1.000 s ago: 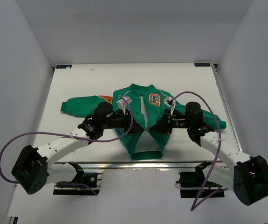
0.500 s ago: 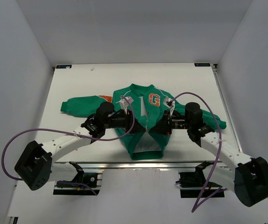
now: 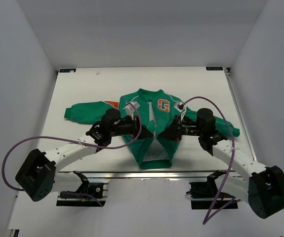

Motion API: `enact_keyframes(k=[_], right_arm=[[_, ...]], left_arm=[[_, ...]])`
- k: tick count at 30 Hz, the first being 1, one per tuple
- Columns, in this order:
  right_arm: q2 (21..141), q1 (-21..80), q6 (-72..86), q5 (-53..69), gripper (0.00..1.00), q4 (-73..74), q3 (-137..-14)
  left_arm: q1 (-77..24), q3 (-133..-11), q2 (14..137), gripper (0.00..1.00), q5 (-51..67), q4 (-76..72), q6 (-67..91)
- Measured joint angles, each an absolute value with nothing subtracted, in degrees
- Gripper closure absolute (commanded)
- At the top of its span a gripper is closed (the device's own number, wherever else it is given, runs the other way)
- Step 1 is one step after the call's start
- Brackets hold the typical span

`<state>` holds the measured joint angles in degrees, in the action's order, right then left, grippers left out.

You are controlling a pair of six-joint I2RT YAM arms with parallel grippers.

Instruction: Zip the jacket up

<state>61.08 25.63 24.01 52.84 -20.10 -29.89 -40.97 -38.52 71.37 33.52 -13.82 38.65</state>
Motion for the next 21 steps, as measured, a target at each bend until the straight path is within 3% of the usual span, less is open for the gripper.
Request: enact_keyframes(k=[15, 18, 19, 21], right_arm=[[64.12, 26.06, 37.1, 49.21, 1.0, -26.65, -29.17], [64.07, 26.17, 35.99, 46.94, 0.8, -23.66, -29.69], [64.03, 26.3, 35.33, 45.8, 0.69, -22.35, -29.89], [63.92, 26.26, 33.95, 43.44, 0.63, -19.9, -30.2]], left_arm=[[-41.01, -35.31, 68.64, 1.0, 29.26, -16.34, 38.22], [-41.17, -35.22, 68.23, 1.0, 28.84, -16.23, 38.24], [-41.25, -35.18, 68.18, 1.0, 28.75, -16.21, 38.35], [-41.45, -34.54, 68.14, 1.0, 28.69, -16.08, 39.18]])
